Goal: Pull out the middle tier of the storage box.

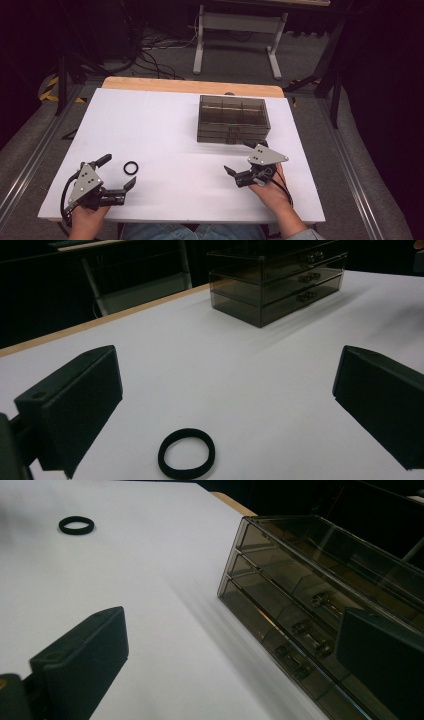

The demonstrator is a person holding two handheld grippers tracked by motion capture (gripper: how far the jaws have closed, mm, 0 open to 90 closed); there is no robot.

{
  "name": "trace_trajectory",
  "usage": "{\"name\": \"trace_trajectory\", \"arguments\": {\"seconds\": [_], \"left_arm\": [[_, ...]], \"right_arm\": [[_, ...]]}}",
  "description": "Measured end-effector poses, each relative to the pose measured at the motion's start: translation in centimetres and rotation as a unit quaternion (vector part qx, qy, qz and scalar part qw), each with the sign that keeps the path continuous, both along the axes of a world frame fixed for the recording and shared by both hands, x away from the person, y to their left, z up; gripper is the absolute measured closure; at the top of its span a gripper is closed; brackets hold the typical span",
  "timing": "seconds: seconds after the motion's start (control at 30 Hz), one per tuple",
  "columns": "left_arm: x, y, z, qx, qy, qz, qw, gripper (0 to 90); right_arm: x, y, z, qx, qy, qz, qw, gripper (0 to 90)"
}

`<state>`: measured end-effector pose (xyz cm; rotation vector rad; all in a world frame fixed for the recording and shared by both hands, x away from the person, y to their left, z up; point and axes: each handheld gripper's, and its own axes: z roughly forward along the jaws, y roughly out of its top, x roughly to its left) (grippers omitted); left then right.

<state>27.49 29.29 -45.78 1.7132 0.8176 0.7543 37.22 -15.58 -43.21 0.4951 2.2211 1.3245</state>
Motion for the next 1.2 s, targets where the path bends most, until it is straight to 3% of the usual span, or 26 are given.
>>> {"name": "trace_trajectory", "arguments": {"seconds": [0.17, 0.4, 0.5, 0.6, 0.67, 0.77, 1.0, 1.03, 1.07, 1.1, 1.13, 1.17, 1.2], "left_arm": [[0.1, -0.1, 0.0, 0.002, 0.001, -0.003, 1.0, 0.3], [0.2, 0.0, 0.0, 0.002, 0.0, -0.003, 1.0, 0.3], [0.1, 0.0, 0.0, 0.002, 0.0, -0.002, 1.0, 0.3], [0.1, -0.1, 0.0, 0.003, -0.001, -0.001, 1.0, 0.3], [0.1, -0.1, 0.0, 0.003, -0.001, -0.002, 1.0, 0.3], [0.2, 0.0, 0.0, 0.004, 0.0, -0.003, 1.0, 0.3], [0.1, 0.0, 0.0, 0.003, 0.0, -0.003, 1.0, 0.3], [0.1, 0.0, 0.0, 0.004, 0.0, -0.002, 1.0, 0.3], [0.2, 0.0, 0.0, 0.004, 0.0, -0.003, 1.0, 0.3], [0.1, 0.0, 0.0, 0.004, 0.001, -0.003, 1.0, 0.3], [0.2, -0.1, 0.0, 0.005, 0.001, -0.003, 1.0, 0.3], [0.2, -0.1, 0.0, 0.005, 0.001, -0.003, 1.0, 0.3], [0.2, -0.1, 0.0, 0.005, 0.001, -0.003, 1.0, 0.3]], "right_arm": [[-0.3, 0.5, 0.1, -0.01, -0.006, 0.008, 0.9999, 1.7], [-0.1, 0.3, -0.1, -0.037, 0.006, 0.004, 0.9993, 6.6], [-0.2, 0.1, 0.1, -0.04, -0.005, 0.007, 0.9992, 10.7], [-0.5, 0.5, 0.2, -0.068, -0.026, 0.007, 0.9973, 16.0], [-0.6, 0.6, 0.2, -0.074, -0.034, 0.006, 0.9966, 16.5], [-0.9, 0.9, 0.3, -0.1, -0.066, -0.004, 0.9927, 17.8], [-1.0, 1.2, 0.5, -0.127, -0.097, -0.017, 0.987, 19.5], [-1.1, 1.2, 0.5, -0.134, -0.105, -0.018, 0.9853, 19.9], [-1.2, 1.3, 0.6, -0.148, -0.119, -0.024, 0.9815, 20.7], [-1.2, 1.3, 0.6, -0.148, -0.119, -0.024, 0.9815, 20.7], [-1.3, 1.4, 0.7, -0.16, -0.132, -0.028, 0.9779, 20.7], [-1.3, 1.4, 0.7, -0.16, -0.132, -0.028, 0.9779, 20.7], [-1.3, 1.6, 0.8, -0.174, -0.142, -0.031, 0.9739, 21.3]]}}
